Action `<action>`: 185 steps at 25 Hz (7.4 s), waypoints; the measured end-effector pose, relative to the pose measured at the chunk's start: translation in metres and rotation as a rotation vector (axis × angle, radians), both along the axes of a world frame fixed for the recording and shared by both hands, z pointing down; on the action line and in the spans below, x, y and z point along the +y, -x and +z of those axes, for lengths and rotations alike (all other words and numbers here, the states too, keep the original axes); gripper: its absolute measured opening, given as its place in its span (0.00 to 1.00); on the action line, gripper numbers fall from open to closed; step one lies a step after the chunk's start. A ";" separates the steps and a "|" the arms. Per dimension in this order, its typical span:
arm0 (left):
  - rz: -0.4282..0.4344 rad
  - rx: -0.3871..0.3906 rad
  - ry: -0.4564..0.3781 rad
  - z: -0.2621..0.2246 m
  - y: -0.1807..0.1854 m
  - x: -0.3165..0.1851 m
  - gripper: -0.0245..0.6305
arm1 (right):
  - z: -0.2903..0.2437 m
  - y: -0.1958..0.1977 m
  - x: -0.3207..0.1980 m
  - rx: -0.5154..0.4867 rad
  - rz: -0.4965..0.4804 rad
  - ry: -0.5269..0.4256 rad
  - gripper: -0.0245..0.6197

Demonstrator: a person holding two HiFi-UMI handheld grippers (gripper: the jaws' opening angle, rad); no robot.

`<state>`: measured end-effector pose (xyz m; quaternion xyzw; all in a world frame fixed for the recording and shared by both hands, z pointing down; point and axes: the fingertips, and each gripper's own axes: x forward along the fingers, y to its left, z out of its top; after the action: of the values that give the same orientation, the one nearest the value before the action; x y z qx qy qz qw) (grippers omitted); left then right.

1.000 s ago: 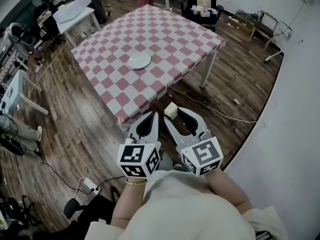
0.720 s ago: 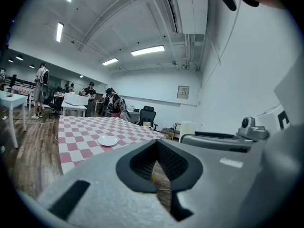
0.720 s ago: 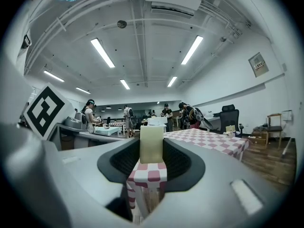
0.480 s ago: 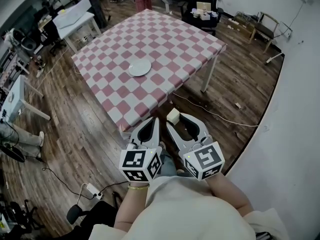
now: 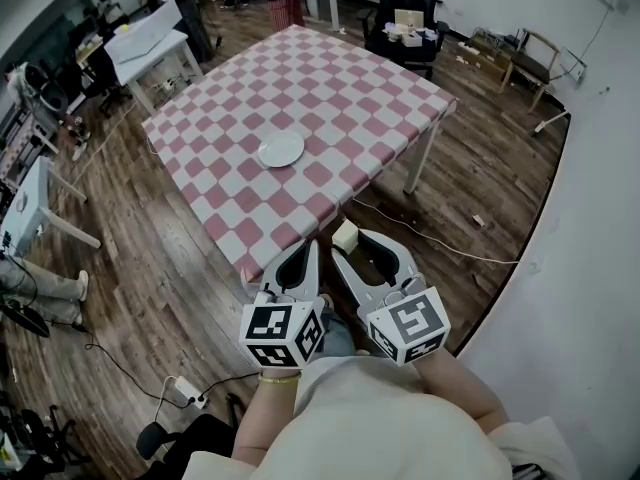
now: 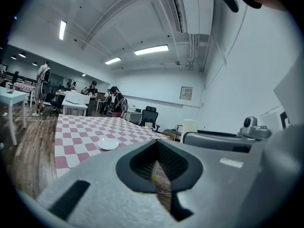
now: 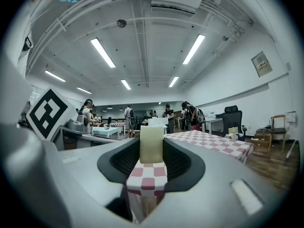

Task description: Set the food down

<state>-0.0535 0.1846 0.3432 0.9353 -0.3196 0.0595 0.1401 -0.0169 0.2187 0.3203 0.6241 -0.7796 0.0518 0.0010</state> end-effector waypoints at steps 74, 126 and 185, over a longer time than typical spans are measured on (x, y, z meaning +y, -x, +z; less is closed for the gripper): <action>0.065 -0.032 0.074 0.025 -0.007 -0.308 0.04 | 0.013 -0.015 -0.308 -0.032 0.081 0.056 0.28; -0.426 -0.047 0.162 0.083 -0.035 -0.398 0.04 | 0.090 -0.076 -0.434 0.086 -0.388 0.241 0.28; -0.538 -0.084 0.321 0.180 -0.004 -0.453 0.04 | 0.264 -0.042 -0.497 0.438 -0.584 0.692 0.28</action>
<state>-0.0491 -0.2686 0.5237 0.7799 -0.5475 0.1086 0.2831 0.0252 -0.2782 0.5844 0.3390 -0.8405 0.1727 0.3858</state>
